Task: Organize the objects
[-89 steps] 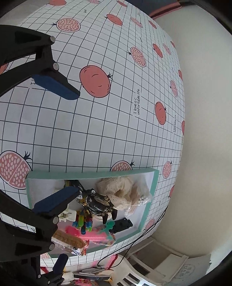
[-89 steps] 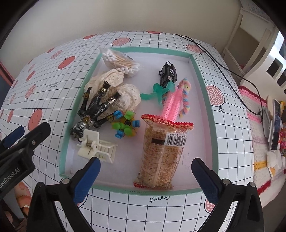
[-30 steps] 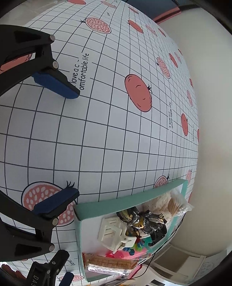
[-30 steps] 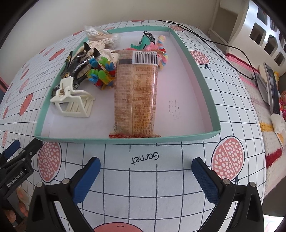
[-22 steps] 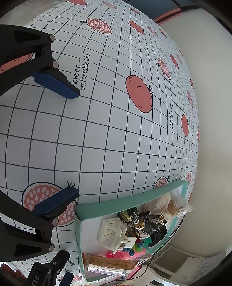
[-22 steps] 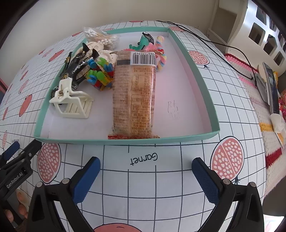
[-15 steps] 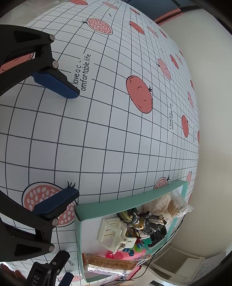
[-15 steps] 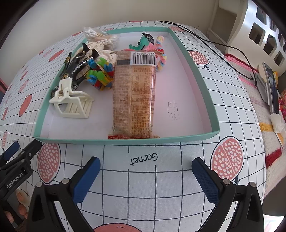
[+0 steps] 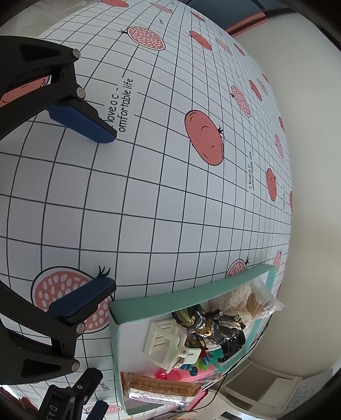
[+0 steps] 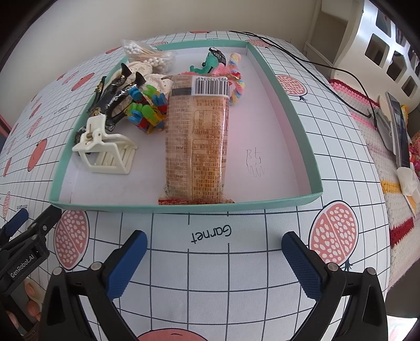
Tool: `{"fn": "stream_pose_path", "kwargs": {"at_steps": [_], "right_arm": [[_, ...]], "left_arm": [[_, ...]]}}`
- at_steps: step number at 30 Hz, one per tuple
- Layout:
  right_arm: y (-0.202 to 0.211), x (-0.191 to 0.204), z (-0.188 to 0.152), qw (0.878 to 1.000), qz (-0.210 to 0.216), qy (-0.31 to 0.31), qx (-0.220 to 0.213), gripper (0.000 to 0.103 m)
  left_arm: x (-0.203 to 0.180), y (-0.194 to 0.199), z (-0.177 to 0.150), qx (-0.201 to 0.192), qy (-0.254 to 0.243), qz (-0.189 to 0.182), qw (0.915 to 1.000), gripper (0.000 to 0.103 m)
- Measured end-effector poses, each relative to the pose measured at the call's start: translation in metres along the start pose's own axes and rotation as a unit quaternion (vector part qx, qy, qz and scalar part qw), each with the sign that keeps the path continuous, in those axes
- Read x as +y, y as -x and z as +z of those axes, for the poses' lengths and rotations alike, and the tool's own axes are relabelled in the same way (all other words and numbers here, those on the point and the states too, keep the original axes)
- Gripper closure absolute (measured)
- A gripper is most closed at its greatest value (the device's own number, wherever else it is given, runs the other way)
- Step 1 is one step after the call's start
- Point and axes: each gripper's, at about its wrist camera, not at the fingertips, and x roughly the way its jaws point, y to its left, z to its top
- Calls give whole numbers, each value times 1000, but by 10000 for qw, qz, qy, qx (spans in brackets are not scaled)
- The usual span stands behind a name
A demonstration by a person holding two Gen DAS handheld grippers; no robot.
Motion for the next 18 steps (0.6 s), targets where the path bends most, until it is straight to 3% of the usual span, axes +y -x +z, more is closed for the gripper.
{"fn": "stream_pose_path", "kwargs": {"at_steps": [18], "right_arm": [[1, 2, -2, 10000, -6, 2, 2, 0]], "left_arm": [[0, 0, 0, -1, 2, 3, 10000, 1]]}}
